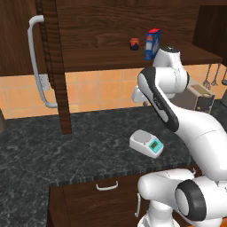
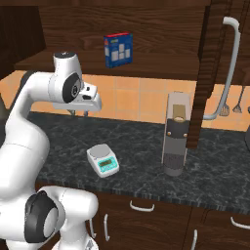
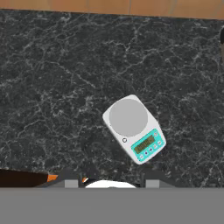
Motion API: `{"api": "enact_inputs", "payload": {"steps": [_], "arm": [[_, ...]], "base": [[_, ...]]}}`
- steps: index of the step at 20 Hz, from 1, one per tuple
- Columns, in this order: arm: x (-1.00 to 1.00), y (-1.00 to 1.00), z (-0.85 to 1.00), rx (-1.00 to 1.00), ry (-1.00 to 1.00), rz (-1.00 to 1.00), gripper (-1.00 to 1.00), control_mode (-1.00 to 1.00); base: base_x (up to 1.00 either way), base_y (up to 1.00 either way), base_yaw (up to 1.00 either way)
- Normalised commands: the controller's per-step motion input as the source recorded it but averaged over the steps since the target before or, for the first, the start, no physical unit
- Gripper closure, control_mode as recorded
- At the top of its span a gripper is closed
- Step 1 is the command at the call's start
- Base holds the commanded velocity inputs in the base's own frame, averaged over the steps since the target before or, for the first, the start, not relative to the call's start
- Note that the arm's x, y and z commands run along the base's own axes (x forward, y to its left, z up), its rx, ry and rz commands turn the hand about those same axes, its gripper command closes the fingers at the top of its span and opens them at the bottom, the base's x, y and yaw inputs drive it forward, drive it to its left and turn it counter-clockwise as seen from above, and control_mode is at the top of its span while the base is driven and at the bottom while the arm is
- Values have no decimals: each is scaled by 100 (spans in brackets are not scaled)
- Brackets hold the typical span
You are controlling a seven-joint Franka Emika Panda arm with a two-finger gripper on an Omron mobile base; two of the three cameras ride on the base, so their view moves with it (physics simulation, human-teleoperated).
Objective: Pick the boxed food and place it on the digital scale for weighing, and close the cabinet.
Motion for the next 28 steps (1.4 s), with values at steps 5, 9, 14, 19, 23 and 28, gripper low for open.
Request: {"api": "enact_inputs", "payload": {"steps": [5,9,14,19,23,28], "arm": [[-53,0,0,0,-6,0,-100,-100],[-63,0,31,-1,-30,-11,-100,-100],[-41,0,49,0,-39,-10,-100,-100],[-9,0,48,0,-30,-8,-100,-100],[0,-1,65,0,-14,-3,-100,-100],[-3,-3,65,0,-10,-5,-100,-100]], "base": [[0,0,0],[0,0,0],[0,0,0],[0,0,0],[0,0,0],[0,0,0]]}}
